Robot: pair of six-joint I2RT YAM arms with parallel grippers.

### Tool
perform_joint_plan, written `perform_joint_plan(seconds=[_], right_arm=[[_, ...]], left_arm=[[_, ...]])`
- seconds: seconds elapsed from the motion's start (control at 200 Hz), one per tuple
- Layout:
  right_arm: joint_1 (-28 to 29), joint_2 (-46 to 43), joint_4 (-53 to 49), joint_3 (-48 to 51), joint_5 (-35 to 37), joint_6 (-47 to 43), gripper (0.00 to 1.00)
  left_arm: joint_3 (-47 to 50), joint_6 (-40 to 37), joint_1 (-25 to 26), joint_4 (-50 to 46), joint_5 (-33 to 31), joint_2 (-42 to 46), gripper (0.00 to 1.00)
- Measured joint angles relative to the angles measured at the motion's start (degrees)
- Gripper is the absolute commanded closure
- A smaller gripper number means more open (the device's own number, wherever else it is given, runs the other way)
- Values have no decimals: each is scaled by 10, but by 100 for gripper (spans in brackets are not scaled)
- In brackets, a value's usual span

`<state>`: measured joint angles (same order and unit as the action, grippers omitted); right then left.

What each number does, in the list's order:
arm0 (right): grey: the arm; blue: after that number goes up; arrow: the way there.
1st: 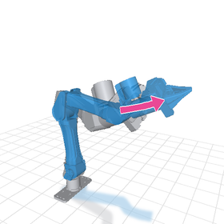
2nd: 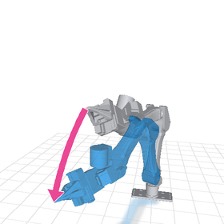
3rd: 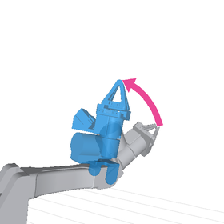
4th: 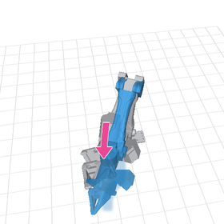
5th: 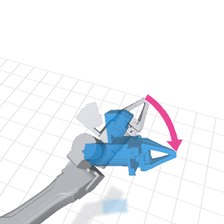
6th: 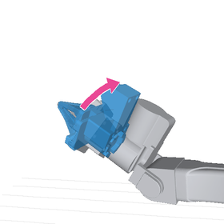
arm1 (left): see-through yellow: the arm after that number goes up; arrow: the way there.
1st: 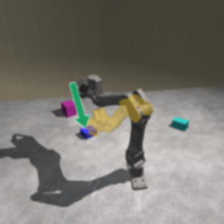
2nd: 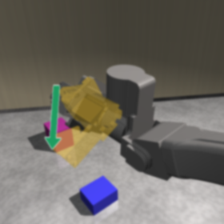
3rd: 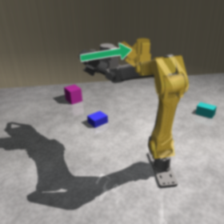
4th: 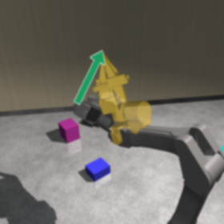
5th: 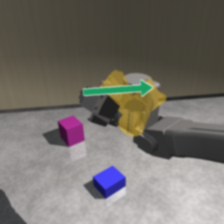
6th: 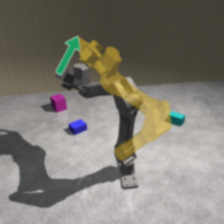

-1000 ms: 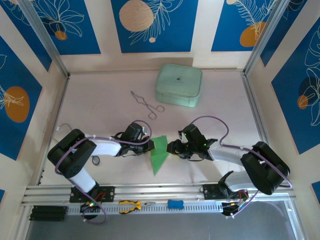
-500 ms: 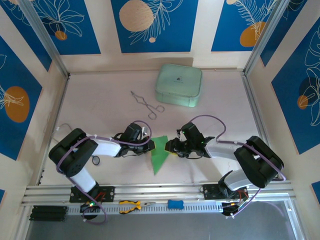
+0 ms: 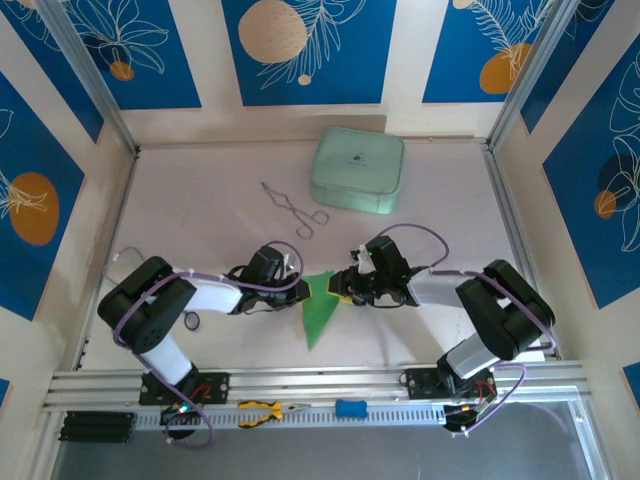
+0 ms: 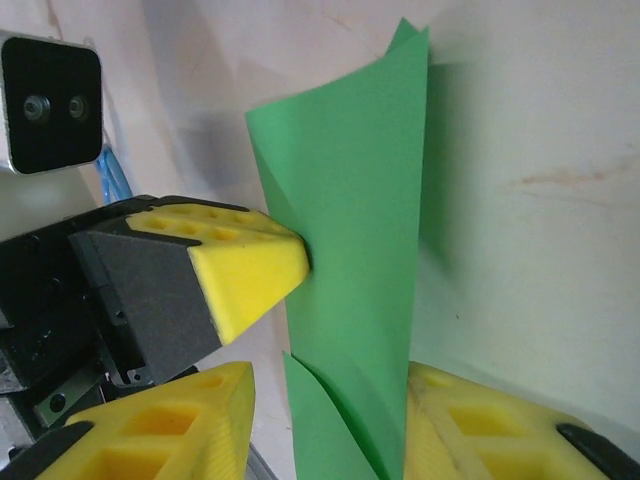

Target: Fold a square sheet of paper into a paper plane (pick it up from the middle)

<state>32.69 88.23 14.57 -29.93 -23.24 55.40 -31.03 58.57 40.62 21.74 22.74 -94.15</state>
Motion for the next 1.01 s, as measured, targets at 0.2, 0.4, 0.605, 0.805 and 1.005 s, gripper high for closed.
perform_joint_plan(seconds=[0.2, 0.4, 0.605, 0.805, 1.005], right_arm=[[-7, 28, -8, -22, -28, -31, 63], [-15, 51, -16, -44, -41, -55, 67], [-20, 65, -26, -55, -47, -75, 67], [-20, 82, -31, -70, -55, -87, 77], [-24, 91, -34, -74, -54, -87, 91]], left_arm=[[0, -1, 0, 0, 0, 0, 91], [-1, -1, 0, -1, 0, 0, 90], [-3, -1, 0, -3, 0, 0, 90], [-3, -1, 0, -3, 2, 0, 89], [-7, -6, 0, -7, 5, 3, 78]])
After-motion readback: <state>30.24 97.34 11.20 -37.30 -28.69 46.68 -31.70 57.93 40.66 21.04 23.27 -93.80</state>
